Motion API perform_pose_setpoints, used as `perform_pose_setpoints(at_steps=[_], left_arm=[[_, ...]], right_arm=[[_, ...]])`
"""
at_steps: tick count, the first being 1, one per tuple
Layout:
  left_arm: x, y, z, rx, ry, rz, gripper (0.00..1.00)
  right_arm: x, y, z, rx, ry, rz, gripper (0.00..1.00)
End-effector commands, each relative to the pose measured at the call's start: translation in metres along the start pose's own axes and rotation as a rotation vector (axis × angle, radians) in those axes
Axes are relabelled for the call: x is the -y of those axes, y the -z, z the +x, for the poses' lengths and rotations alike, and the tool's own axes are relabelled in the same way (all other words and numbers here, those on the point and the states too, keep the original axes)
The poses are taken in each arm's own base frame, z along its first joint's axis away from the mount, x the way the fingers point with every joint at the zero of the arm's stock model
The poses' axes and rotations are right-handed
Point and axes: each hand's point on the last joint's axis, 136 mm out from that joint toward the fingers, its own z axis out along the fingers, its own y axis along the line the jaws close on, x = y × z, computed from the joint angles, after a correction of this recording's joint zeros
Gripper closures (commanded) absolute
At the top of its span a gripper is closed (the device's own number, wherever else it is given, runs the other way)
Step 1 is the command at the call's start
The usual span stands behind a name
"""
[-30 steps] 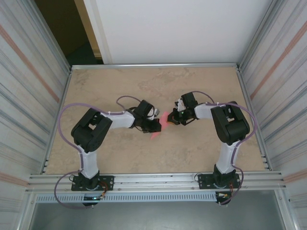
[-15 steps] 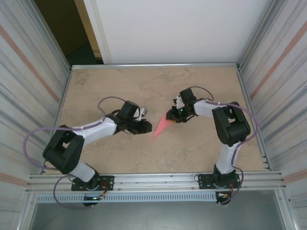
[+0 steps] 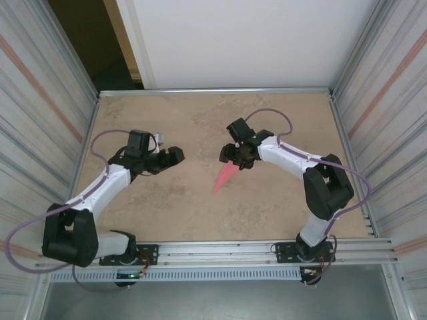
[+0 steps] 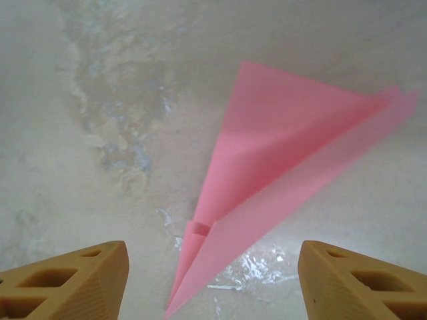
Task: Fold a paper plane with a square sheet of paper (pick it up from the middle)
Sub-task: Fold the wing for the fifth time at the center of the table, then turn over the paper plane at the center of the table.
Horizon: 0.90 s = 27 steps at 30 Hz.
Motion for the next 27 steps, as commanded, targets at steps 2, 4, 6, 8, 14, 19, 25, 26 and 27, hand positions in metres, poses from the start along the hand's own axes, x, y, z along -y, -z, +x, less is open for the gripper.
perform_pose_setpoints(at_steps=[2, 4, 6, 8, 14, 19, 25, 26, 27], left_arm=[[-0.018, 0.013, 0.008, 0.022, -0.035, -0.085, 0.1], [-0.017, 0.016, 0.007, 0.034, -0.042, -0.083, 0.08], [-0.015, 0.016, 0.006, 0.037, -0.045, -0.072, 0.07], [-0.015, 0.015, 0.007, 0.032, -0.046, -0.068, 0.07], [-0.015, 0.014, 0.011, 0.023, -0.041, -0.057, 0.06], [-0.014, 0.013, 0.012, 0.019, -0.038, -0.051, 0.05], [-0.015, 0.013, 0.013, 0.014, -0.036, -0.056, 0.04], [-0.015, 0.013, 0.013, 0.012, -0.035, -0.053, 0.04], [-0.014, 0.013, 0.013, 0.011, -0.035, -0.048, 0.04]], right_arm=[[0.022, -0.008, 0.005, 0.062, -0.168, 0.191, 0.33], [0.015, -0.016, 0.006, 0.051, -0.182, 0.18, 0.33], [0.01, -0.025, 0.007, 0.024, -0.196, 0.178, 0.33], [0.009, -0.032, 0.01, 0.006, -0.21, 0.198, 0.34], [0.024, -0.032, 0.015, 0.044, -0.278, 0.287, 0.41], [0.03, -0.031, 0.021, 0.042, -0.309, 0.298, 0.52], [0.031, -0.029, 0.024, 0.051, -0.304, 0.298, 0.68], [0.031, -0.028, 0.023, 0.056, -0.304, 0.292, 0.7], [0.031, -0.026, 0.023, 0.06, -0.301, 0.288, 0.74]])
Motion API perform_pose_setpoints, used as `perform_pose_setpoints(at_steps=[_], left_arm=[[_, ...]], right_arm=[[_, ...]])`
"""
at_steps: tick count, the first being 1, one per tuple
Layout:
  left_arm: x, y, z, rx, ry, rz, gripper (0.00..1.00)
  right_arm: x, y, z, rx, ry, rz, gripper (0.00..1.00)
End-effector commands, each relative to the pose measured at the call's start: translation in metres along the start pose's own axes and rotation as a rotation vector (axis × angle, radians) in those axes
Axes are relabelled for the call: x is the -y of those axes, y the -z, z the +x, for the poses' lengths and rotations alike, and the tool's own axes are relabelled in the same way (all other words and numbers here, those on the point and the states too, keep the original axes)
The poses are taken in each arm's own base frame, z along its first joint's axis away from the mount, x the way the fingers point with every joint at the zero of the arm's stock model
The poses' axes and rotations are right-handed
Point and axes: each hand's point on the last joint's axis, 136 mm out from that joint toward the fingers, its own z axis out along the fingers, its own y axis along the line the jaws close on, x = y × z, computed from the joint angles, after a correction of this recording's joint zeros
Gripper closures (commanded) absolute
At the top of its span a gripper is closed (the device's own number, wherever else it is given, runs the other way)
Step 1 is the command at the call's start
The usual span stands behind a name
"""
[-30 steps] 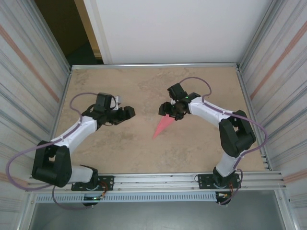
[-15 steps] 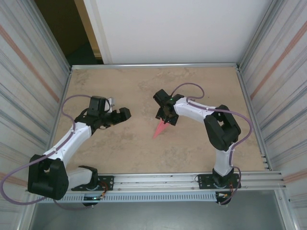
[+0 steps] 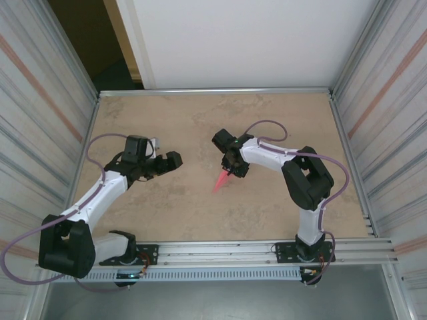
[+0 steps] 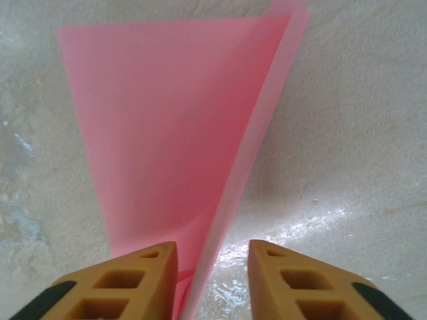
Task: Fold a paper plane with a square sheet of paper (pick it up from the middle)
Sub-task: Turn over the paper plane at the center of the table.
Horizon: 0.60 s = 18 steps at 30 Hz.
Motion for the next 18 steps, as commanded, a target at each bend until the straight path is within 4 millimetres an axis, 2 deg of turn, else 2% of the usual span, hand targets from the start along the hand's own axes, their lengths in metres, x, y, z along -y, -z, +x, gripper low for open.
perform_pose_setpoints(at_steps=[1, 6, 10, 14, 18], left_arm=[[0.001, 0.004, 0.003, -0.003, -0.009, 0.014, 0.04], [0.0, 0.005, 0.002, 0.007, -0.009, 0.008, 0.04], [-0.002, 0.006, 0.002, 0.01, -0.005, -0.004, 0.04], [-0.007, 0.009, -0.002, 0.031, 0.017, -0.024, 0.04], [-0.02, 0.013, -0.008, 0.066, 0.094, -0.017, 0.03]], right_arm=[[0.009, 0.012, -0.004, 0.042, -0.012, 0.013, 0.79], [0.01, 0.018, -0.006, 0.066, -0.001, -0.001, 0.96], [0.002, 0.034, -0.015, 0.123, 0.043, -0.036, 1.0], [-0.022, 0.053, -0.023, 0.153, 0.153, -0.149, 1.0], [-0.064, 0.075, -0.02, 0.138, 0.294, -0.327, 1.0]])
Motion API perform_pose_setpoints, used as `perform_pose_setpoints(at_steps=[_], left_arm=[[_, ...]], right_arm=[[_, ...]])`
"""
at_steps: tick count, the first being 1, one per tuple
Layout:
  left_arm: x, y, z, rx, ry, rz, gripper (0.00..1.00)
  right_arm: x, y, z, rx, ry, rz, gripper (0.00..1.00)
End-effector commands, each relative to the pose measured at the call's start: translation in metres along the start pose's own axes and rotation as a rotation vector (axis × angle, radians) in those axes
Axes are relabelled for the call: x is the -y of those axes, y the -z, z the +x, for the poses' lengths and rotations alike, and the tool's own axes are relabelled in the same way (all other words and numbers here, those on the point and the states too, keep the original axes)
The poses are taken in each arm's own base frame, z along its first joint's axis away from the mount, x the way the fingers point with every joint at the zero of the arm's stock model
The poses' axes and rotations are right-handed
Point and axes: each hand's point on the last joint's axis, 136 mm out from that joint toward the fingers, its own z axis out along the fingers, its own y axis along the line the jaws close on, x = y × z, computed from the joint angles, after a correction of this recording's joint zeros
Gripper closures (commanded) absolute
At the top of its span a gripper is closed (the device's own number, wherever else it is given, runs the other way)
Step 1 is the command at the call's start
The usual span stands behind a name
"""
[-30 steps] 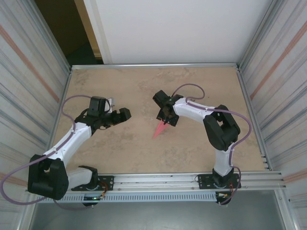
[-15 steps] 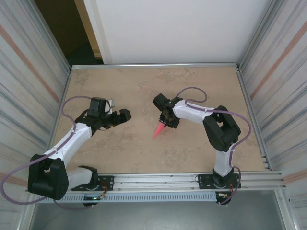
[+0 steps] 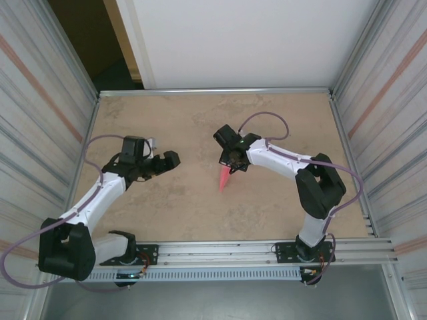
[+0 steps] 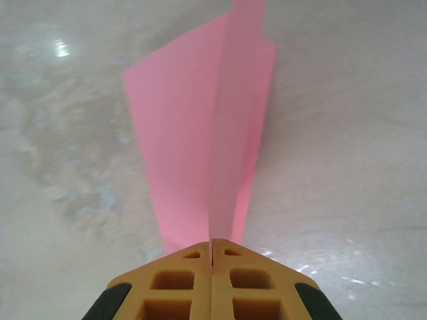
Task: Fold a paper plane with a square sheet of paper (pick it up from the middle)
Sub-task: Turn over the paper plane at the center of the table.
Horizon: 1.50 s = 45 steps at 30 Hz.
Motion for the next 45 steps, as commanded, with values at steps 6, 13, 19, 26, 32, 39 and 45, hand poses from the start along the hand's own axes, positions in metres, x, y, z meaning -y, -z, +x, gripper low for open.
perform_pose_setpoints(at_steps=[6, 13, 19, 26, 32, 39, 45], left_arm=[[-0.028, 0.01, -0.008, 0.073, 0.168, 0.007, 0.04], [-0.028, 0.007, -0.006, 0.07, 0.201, 0.031, 0.05], [-0.03, -0.003, 0.001, 0.044, 0.246, 0.06, 0.09], [-0.025, -0.021, 0.016, -0.012, 0.25, 0.069, 0.16], [-0.008, -0.042, 0.033, -0.084, 0.22, 0.08, 0.24], [0.023, -0.067, 0.043, -0.153, 0.165, 0.172, 0.27], [0.046, -0.086, 0.042, -0.211, 0.118, 0.243, 0.35]], right_arm=[[-0.106, 0.041, -0.003, -0.022, 0.292, -0.487, 1.0], [-0.123, 0.022, 0.02, -0.143, 0.307, -0.666, 1.0], [-0.116, -0.003, 0.038, -0.228, 0.296, -0.715, 1.0], [-0.089, -0.033, 0.045, -0.271, 0.255, -0.706, 1.0], [-0.064, -0.05, 0.042, -0.28, 0.218, -0.675, 0.98], [-0.044, -0.062, 0.04, -0.279, 0.192, -0.619, 0.94], [-0.041, -0.066, 0.041, -0.285, 0.185, -0.611, 0.94]])
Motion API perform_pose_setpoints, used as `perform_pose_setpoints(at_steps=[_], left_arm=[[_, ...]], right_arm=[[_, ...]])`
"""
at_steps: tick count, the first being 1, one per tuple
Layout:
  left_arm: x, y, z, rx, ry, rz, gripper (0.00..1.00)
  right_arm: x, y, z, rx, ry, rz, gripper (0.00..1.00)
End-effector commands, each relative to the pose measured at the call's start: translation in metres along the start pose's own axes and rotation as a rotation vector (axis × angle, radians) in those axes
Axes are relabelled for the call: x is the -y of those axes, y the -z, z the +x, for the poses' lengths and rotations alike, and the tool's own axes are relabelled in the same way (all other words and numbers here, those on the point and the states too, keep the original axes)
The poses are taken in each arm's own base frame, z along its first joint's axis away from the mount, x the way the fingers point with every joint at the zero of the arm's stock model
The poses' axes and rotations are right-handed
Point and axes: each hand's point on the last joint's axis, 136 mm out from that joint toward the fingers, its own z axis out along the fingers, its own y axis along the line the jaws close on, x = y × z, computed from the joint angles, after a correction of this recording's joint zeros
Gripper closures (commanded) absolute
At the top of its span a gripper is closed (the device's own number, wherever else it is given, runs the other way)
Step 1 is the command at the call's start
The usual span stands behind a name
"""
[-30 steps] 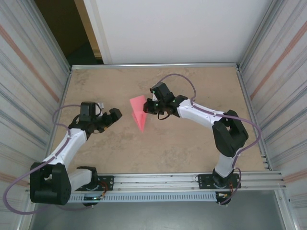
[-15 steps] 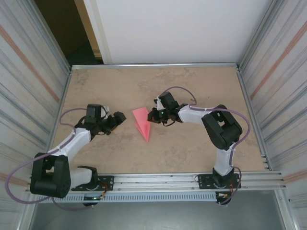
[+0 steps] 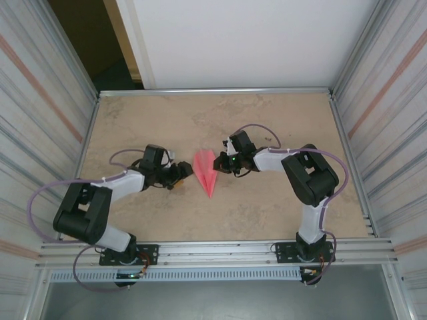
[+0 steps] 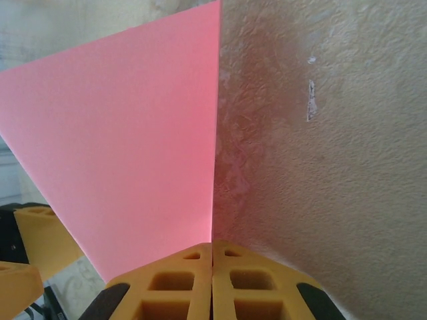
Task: Fold a paper plane with a square sheet of paper (pick it up from the middle)
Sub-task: Turn over the paper plane at the center of the table, then move the paper plane to the top-center of the table.
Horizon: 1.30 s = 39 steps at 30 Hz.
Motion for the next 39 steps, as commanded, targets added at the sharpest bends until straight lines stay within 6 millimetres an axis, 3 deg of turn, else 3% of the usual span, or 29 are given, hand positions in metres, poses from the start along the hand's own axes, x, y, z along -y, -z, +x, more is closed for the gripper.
perform_pose_setpoints(at_steps=[1, 9, 23, 26, 33, 36, 39], left_arm=[[0.031, -0.005, -0.013, -0.002, -0.068, 0.086, 0.39], [0.031, -0.024, -0.021, -0.053, -0.075, 0.063, 0.63], [0.027, -0.038, -0.02, -0.129, -0.075, 0.016, 0.89], [0.024, -0.036, -0.02, -0.124, -0.073, -0.011, 0.93], [0.022, -0.027, -0.022, -0.094, -0.069, -0.043, 0.95], [0.023, -0.025, -0.023, -0.084, -0.069, -0.049, 0.95], [0.023, -0.025, -0.023, -0.081, -0.071, -0.052, 0.95]], right_arm=[[0.01, -0.004, 0.002, -0.009, 0.001, 0.012, 0.94], [0.014, -0.004, 0.002, -0.012, -0.008, 0.018, 0.94], [0.01, 0.002, -0.002, -0.006, -0.001, 0.032, 0.92], [0.009, 0.008, -0.004, 0.008, 0.003, 0.05, 0.85], [0.01, 0.047, -0.014, 0.121, 0.031, 0.215, 0.56], [0.003, 0.057, -0.009, 0.153, 0.076, 0.272, 0.49], [-0.009, 0.053, 0.003, 0.131, 0.104, 0.262, 0.45]])
